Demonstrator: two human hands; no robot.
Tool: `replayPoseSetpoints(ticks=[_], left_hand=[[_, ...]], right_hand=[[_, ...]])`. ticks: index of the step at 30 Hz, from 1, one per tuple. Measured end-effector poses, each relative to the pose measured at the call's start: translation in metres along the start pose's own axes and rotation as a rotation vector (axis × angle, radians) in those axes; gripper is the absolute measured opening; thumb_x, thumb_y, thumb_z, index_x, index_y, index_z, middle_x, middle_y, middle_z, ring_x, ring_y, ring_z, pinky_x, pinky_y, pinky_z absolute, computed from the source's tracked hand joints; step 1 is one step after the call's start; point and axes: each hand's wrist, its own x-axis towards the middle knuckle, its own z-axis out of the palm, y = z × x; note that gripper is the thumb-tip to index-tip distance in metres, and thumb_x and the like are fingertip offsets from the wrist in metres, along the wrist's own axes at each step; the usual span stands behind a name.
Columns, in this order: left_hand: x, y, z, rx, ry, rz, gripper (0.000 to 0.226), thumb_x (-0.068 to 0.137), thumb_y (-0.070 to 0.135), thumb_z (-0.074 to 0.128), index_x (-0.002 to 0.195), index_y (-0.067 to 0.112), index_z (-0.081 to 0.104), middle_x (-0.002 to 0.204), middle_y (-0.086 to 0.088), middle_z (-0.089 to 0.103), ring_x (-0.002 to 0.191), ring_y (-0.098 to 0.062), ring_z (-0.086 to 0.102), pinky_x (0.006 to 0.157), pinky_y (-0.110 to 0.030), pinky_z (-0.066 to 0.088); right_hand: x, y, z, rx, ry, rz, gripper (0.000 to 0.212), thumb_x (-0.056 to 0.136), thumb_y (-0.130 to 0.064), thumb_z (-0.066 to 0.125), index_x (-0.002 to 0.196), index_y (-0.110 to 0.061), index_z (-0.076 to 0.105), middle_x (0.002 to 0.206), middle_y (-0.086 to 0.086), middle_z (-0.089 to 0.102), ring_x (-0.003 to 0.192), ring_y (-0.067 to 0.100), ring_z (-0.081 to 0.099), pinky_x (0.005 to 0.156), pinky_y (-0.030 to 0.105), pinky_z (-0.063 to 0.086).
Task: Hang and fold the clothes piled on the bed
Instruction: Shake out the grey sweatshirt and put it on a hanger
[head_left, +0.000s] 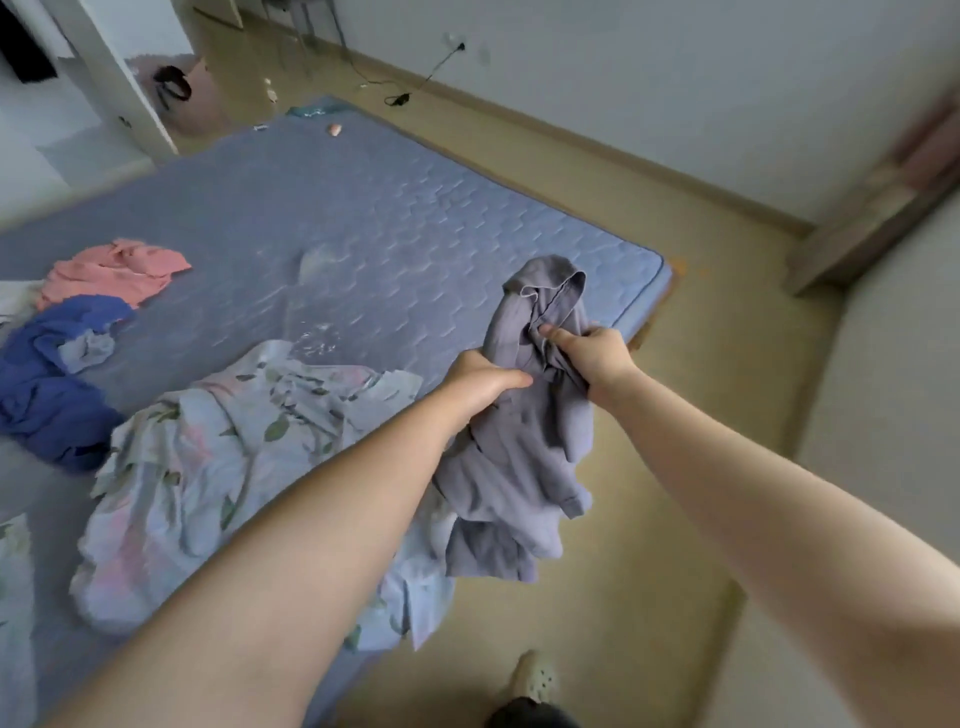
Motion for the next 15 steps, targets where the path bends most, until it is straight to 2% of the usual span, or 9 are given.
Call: replayPoseSetpoints(ticks=[2, 5, 7, 9, 11, 12, 13, 15], left_hand=[[0.018, 0.017, 0.061, 0.034, -0.069, 0.001, 0.018, 0.072, 0.018, 0.078, 0.075, 0.016, 0.060, 0.068, -0.003, 0.064, 0.060, -0.018, 0.060, 0.055, -0.024, 0.044], [0.041, 0.038, 0.145, 0.080, -0.159, 0.024, 0.035, 0.058, 0.025, 0.081, 0.087, 0.014, 0.066, 0.087, -0.008, 0.071, 0.075, -0.023, 0.068, 0.066, -0.032, 0.052], [0.054, 0.050, 0.198, 0.125, -0.206, 0.046, 0.040, 0.062, 0.021, 0.082, 0.097, 0.011, 0.066, 0.093, -0.009, 0.071, 0.083, -0.024, 0.068, 0.067, -0.030, 0.051], [0.068, 0.062, 0.248, 0.161, -0.262, 0.040, 0.038, 0.069, 0.018, 0.081, 0.102, 0.006, 0.065, 0.092, -0.011, 0.069, 0.082, -0.026, 0.068, 0.061, -0.028, 0.047], [0.080, 0.077, 0.292, 0.194, -0.297, 0.019, 0.031, 0.071, 0.019, 0.080, 0.092, 0.005, 0.062, 0.081, -0.009, 0.066, 0.069, -0.025, 0.064, 0.055, -0.026, 0.044], [0.088, 0.085, 0.312, 0.203, -0.305, 0.011, 0.027, 0.072, 0.019, 0.080, 0.084, 0.008, 0.059, 0.074, -0.007, 0.062, 0.062, -0.022, 0.059, 0.051, -0.023, 0.042], [0.098, 0.093, 0.332, 0.198, -0.310, -0.001, 0.026, 0.072, 0.019, 0.080, 0.077, 0.010, 0.056, 0.070, -0.005, 0.059, 0.056, -0.020, 0.055, 0.047, -0.021, 0.039], [0.121, 0.110, 0.369, 0.175, -0.320, -0.033, 0.027, 0.074, 0.016, 0.079, 0.070, 0.013, 0.052, 0.066, -0.004, 0.057, 0.050, -0.015, 0.050, 0.041, -0.019, 0.035]], right_hand=[[0.020, 0.016, -0.060, -0.044, 0.070, 0.015, 0.023, 0.082, -0.028, 0.074, 0.072, -0.011, 0.061, 0.071, 0.002, 0.063, 0.063, 0.014, 0.058, 0.058, 0.021, 0.048], [0.036, 0.036, -0.146, -0.119, 0.153, 0.032, 0.025, 0.086, -0.030, 0.069, 0.073, -0.012, 0.058, 0.065, -0.001, 0.057, 0.054, 0.010, 0.050, 0.041, 0.012, 0.039], [0.045, 0.051, -0.198, -0.158, 0.206, 0.064, 0.024, 0.089, -0.030, 0.064, 0.077, -0.011, 0.057, 0.063, -0.001, 0.054, 0.053, 0.009, 0.048, 0.037, 0.012, 0.036], [0.053, 0.064, -0.246, -0.155, 0.272, 0.078, 0.021, 0.091, -0.029, 0.060, 0.077, -0.013, 0.055, 0.064, -0.001, 0.052, 0.053, 0.010, 0.046, 0.039, 0.015, 0.036], [0.060, 0.075, -0.287, -0.089, 0.314, 0.080, 0.014, 0.092, -0.029, 0.058, 0.092, -0.014, 0.058, 0.074, -0.003, 0.055, 0.062, 0.010, 0.050, 0.050, 0.016, 0.038], [0.063, 0.080, -0.306, -0.052, 0.304, 0.083, 0.024, 0.092, -0.031, 0.058, 0.110, -0.015, 0.057, 0.088, -0.005, 0.058, 0.074, 0.009, 0.055, 0.060, 0.016, 0.042], [0.067, 0.087, -0.324, -0.033, 0.267, 0.086, 0.042, 0.092, -0.035, 0.059, 0.127, -0.015, 0.049, 0.106, -0.005, 0.058, 0.091, 0.008, 0.057, 0.075, 0.016, 0.046], [0.079, 0.103, -0.356, -0.056, 0.165, 0.074, 0.081, 0.082, -0.048, 0.068, 0.145, -0.015, 0.028, 0.136, -0.005, 0.046, 0.121, 0.008, 0.048, 0.103, 0.026, 0.040]])
